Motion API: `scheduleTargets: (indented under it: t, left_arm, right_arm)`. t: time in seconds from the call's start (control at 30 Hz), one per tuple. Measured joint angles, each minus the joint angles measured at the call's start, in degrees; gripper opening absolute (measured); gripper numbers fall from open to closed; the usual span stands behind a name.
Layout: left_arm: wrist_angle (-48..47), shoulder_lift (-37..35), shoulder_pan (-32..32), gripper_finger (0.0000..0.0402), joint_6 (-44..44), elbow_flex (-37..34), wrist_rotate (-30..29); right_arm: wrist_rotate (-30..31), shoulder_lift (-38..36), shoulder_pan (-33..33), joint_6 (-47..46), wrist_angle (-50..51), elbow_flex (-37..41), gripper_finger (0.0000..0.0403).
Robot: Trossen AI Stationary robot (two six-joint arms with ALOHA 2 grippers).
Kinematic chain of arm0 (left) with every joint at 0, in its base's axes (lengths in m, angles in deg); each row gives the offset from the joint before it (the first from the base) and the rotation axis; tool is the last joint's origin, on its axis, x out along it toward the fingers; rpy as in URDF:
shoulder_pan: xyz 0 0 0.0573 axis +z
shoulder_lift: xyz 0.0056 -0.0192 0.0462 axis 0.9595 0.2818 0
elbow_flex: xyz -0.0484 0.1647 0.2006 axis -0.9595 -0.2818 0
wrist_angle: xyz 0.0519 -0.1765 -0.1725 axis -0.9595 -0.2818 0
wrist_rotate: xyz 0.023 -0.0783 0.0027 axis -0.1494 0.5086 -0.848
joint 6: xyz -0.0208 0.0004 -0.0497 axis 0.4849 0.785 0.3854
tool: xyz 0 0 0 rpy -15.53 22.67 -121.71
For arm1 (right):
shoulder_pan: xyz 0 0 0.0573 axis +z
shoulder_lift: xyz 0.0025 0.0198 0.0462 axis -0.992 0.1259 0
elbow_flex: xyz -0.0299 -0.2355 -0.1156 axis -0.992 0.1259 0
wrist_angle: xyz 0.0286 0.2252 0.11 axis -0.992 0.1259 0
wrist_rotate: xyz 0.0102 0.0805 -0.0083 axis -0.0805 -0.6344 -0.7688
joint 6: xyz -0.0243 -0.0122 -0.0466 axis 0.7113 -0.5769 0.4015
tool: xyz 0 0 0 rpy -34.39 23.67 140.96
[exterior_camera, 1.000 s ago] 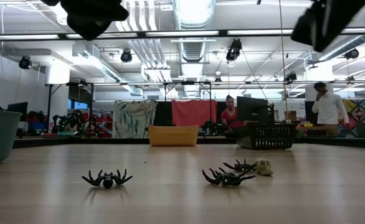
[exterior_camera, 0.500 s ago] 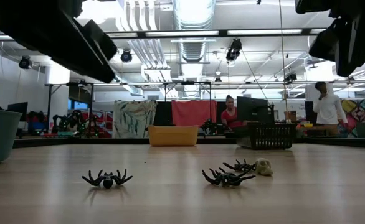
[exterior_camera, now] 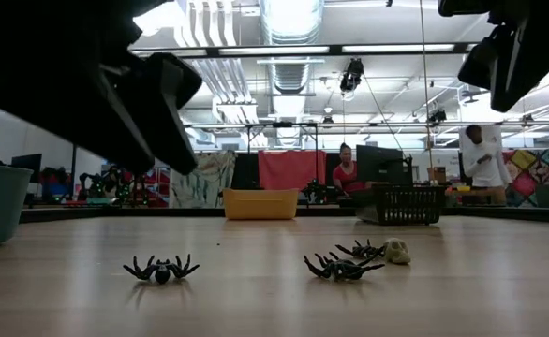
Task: Sort Halloween decoration
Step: Put the black spider toy into the yellow bin
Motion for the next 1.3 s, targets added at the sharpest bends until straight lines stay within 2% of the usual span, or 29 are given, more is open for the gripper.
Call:
scheduleTargets:
  t: [0.57,0.87,1.3]
  left_arm:
    - [3.17,5.68,0.07,0.0176,-0.03,-0.04,0.07]
    - [5.53,5.90,0.07,0.0176,-0.55,-0.13,2.16]
    - [6.71,5.90,0.17,0.0176,0.34,-1.01,2.19]
  right_arm:
    - [2.95,0.00,0.10,-0.08,-0.52,0.00,0.0098]
    - [3.68,0.00,0.08,0.39,-0.81,0.02,0.0102]
    - [5.06,0.00,0.10,0.52,-0.92,0.22,0.0096]
